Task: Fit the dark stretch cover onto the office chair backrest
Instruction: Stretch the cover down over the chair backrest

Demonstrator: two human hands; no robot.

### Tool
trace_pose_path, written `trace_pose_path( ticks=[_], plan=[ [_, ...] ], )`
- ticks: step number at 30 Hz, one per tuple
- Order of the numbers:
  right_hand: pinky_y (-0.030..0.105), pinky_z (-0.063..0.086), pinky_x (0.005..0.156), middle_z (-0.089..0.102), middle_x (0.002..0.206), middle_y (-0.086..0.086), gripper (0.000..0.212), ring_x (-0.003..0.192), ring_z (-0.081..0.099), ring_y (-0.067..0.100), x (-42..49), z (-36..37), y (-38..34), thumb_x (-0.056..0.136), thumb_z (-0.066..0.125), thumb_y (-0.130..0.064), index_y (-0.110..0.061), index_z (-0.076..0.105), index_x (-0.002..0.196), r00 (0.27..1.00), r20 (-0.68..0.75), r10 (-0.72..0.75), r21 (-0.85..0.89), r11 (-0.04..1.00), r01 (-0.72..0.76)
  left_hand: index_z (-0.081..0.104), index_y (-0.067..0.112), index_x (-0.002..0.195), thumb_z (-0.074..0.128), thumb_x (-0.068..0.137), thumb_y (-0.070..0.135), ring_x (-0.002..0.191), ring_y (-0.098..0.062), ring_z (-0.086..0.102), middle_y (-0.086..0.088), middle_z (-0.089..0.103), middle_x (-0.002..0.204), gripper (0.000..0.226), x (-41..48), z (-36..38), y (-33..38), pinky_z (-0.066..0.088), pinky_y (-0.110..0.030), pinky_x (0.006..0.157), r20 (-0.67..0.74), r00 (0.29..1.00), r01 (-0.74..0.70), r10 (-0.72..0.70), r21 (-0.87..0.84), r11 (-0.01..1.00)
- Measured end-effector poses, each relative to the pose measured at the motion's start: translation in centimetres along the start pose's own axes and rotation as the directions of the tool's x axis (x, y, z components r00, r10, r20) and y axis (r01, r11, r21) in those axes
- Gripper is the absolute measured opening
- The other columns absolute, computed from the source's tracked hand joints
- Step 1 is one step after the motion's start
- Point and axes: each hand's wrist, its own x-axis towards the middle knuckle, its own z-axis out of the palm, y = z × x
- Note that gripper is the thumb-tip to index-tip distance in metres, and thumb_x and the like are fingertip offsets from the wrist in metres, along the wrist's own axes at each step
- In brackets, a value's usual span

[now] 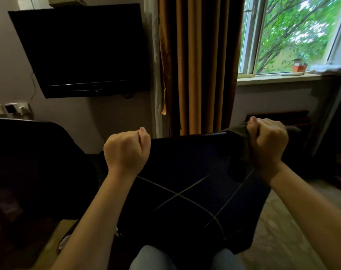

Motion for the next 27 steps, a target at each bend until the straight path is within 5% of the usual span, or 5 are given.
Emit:
trace_pose_path(
  ticks=[3,11,13,17,27],
  plan=[
    [0.023,0.017,0.062,0.047,0.047,0.004,0.042,0.046,0.035,0.013,0.2,0.4,-4.2,0.094,0.046,-0.016,-0.012,0.052,0.053,0.998,-0.003,-0.066,-0.008,0.998,0.066,0.022,0.028,0.048,0.038,0.093,0.018,0.039,0.006,0.005,0.013,0.018,0.041,0.048,0.5,0.1,0.3,0.005,-0.014,0.049,0.019,1.000,0.024,-0.025,0.017,1.000],
    [0.025,0.033,0.049,0.051,0.049,-0.006,0.048,0.042,0.038,0.010,-0.7,2.3,-14.9,0.100,0.034,-0.031,-0.020,0.057,0.059,0.900,0.332,-0.284,0.139,0.958,0.251,0.039,0.020,0.045,0.035,0.096,0.022,0.034,-0.011,0.023,0.009,0.029,0.043,0.051,0.0,-0.3,0.4,0.019,-0.020,0.048,0.055,0.997,0.058,-0.060,0.033,0.998],
    [0.025,0.035,0.048,0.053,0.051,-0.005,0.047,0.042,0.042,0.011,-0.5,2.1,-14.2,0.100,0.035,-0.032,-0.019,0.058,0.061,0.873,0.346,-0.344,0.178,0.937,0.299,0.035,0.023,0.047,0.032,0.097,0.023,0.034,-0.011,0.023,0.009,0.029,0.043,0.050,0.0,-0.4,0.4,0.024,-0.022,0.051,0.083,0.995,0.045,-0.047,0.022,0.999],
    [0.024,0.035,0.045,0.053,0.052,-0.005,0.048,0.042,0.044,0.011,0.1,1.2,-11.5,0.100,0.035,-0.035,-0.018,0.059,0.063,0.846,0.338,-0.412,0.225,0.908,0.352,0.037,0.022,0.045,0.035,0.095,0.019,0.033,-0.011,0.023,0.009,0.030,0.042,0.050,0.0,-0.3,1.0,0.009,-0.012,0.047,0.084,0.996,-0.032,0.029,0.033,0.999],
    [0.033,0.040,0.062,0.063,0.067,0.007,0.039,0.058,0.058,0.026,0.6,-0.6,0.3,0.098,0.039,-0.025,-0.007,0.065,0.073,0.919,0.164,-0.360,0.144,0.930,0.338,0.057,0.010,0.045,0.034,0.096,0.020,0.031,-0.022,0.041,-0.003,0.045,0.038,0.057,-0.2,0.0,1.1,0.009,-0.011,0.049,0.134,0.991,-0.038,0.025,0.090,0.995]
  ],
)
